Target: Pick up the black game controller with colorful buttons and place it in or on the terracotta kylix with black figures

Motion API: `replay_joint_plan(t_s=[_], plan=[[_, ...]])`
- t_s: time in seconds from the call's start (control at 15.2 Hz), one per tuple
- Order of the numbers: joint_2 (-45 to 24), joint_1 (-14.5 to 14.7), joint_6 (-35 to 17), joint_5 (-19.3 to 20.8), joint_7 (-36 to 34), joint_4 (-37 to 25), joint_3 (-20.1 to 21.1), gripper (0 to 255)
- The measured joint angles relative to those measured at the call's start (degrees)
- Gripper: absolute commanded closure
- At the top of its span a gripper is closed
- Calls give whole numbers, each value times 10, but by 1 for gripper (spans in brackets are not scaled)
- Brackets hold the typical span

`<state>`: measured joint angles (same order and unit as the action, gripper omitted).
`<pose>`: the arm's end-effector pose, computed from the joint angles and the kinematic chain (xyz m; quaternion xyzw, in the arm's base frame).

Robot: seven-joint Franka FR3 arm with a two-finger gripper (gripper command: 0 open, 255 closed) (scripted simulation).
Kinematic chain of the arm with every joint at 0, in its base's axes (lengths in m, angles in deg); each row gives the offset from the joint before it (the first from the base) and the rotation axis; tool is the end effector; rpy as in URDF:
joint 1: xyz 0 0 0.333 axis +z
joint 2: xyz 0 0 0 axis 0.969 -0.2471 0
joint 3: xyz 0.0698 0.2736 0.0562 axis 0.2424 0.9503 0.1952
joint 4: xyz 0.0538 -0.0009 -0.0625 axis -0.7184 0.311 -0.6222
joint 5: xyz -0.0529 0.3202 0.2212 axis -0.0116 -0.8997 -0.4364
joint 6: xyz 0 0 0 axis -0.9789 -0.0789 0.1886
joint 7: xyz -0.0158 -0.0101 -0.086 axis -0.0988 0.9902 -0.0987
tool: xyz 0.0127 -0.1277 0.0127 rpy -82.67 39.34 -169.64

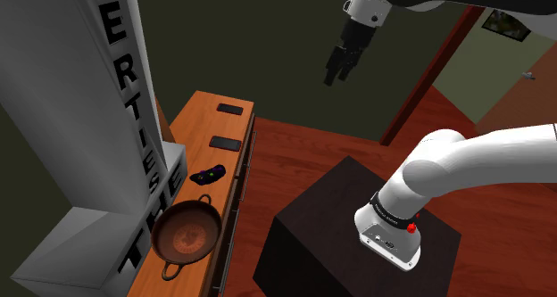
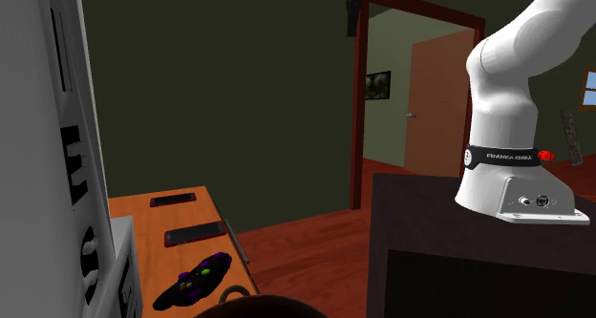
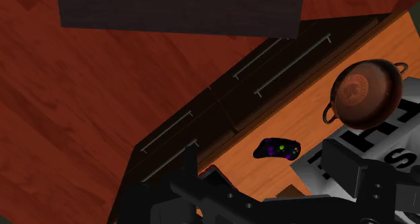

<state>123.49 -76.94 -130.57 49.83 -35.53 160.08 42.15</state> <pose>0.3399 0.0224 0.5132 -0.9985 -0.0348 -0.0228 0.0345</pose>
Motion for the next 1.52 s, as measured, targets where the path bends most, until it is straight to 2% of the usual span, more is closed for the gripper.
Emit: replay_joint_plan(t_s=[0.2,0.53,0.99,1.52], plan=[[-13,5,-25,0,13,11,1,0],[-80,29,-129,-4,57,39,11,0],[-203,61,-287,-7,124,62,24,0],[-377,88,-446,1,195,33,43,0]])
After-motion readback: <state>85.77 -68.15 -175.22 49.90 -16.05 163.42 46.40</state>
